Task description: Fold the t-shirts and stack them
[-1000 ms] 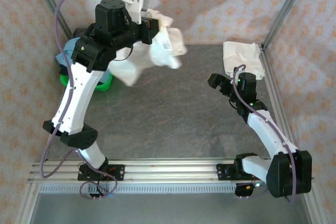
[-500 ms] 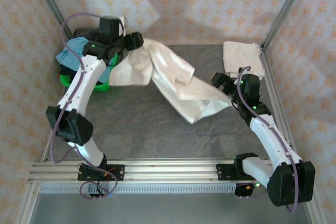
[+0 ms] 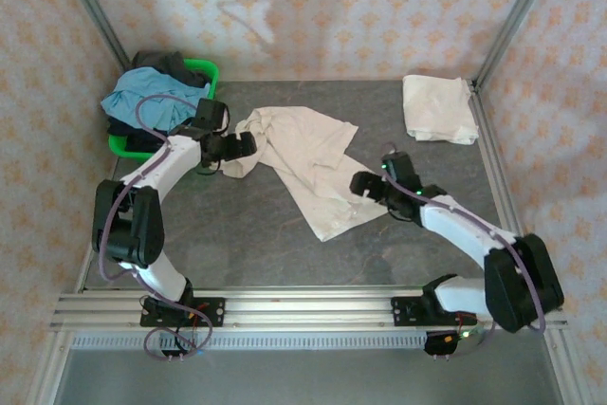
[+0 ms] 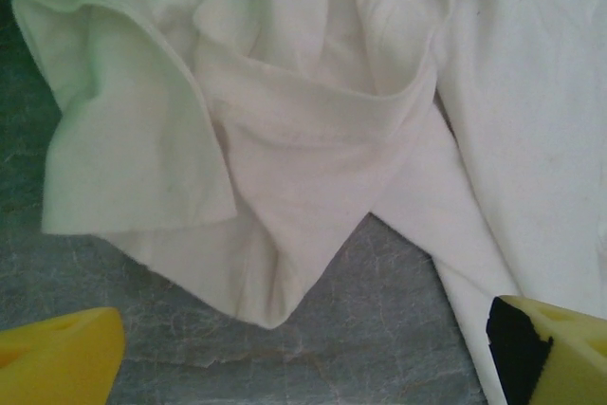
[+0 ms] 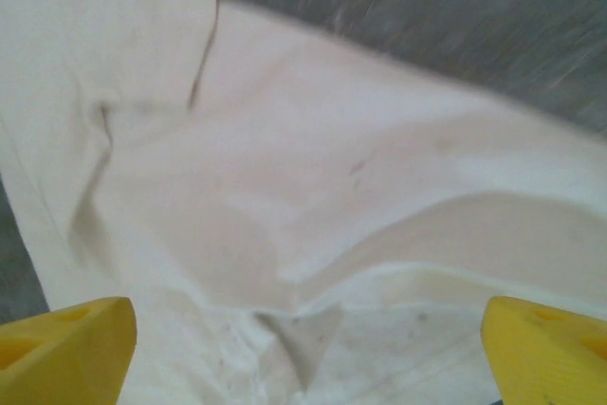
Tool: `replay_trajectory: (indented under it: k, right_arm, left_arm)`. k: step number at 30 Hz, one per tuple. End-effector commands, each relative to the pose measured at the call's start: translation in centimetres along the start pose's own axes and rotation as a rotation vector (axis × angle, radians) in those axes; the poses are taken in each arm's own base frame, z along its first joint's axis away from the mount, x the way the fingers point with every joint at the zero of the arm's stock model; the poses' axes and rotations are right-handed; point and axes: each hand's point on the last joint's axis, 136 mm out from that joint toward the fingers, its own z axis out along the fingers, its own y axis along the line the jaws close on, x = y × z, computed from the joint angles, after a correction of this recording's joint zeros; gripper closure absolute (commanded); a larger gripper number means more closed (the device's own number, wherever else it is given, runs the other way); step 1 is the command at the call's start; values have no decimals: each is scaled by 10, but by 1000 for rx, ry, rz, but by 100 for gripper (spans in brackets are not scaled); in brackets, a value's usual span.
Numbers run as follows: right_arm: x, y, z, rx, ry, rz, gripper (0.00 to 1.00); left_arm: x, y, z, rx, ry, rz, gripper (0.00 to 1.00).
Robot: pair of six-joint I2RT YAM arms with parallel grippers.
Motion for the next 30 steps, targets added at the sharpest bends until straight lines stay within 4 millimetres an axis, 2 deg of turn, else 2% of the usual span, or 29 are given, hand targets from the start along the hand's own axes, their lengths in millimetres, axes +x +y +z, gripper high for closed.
replay_trajectory:
  k: [1,4,7,8,10,13,17,19,22,24,27,29,30]
  right_arm:
    - [9,4,18,76,18,-52,11]
    - [16,17,32,91,65,-113,21]
    - [23,33,40,89,85,-176,24]
    - [25,35,42,99,88,-195,25]
    - [29,36,47,128,102,-218,26]
    - [35,32,52,172,129,-243,33]
    - [46,23,53,222,168,-272,47]
    - [51,18,51,235,183,-281,54]
    - [49,9,42,270,163,-291,68]
    - [43,4,35,301,139,-303,79]
    - [30,-3,20,354,88,-319,93]
    - [19,-8,10,382,50,-321,100]
    - [12,-11,5,393,32,-314,100]
  left_arm:
    - [-15,-8,18,3,-17,39,9]
    - [-20,-11,39,5,19,41,19]
    - [-27,-11,51,-10,37,48,25]
    - [-22,-8,64,-21,65,48,28]
    - [-19,-6,74,-33,91,44,33]
    - [-21,-14,75,9,89,30,39]
    - [-29,-32,58,-9,42,97,38]
    - [-31,-36,55,-38,39,134,36]
    - [-32,-35,63,-60,64,140,36]
    - [-34,-35,70,-69,72,150,36]
    - [-36,-23,78,-139,94,164,38]
    - [-33,-16,82,-157,111,166,44]
    - [-30,-12,83,-153,119,161,48]
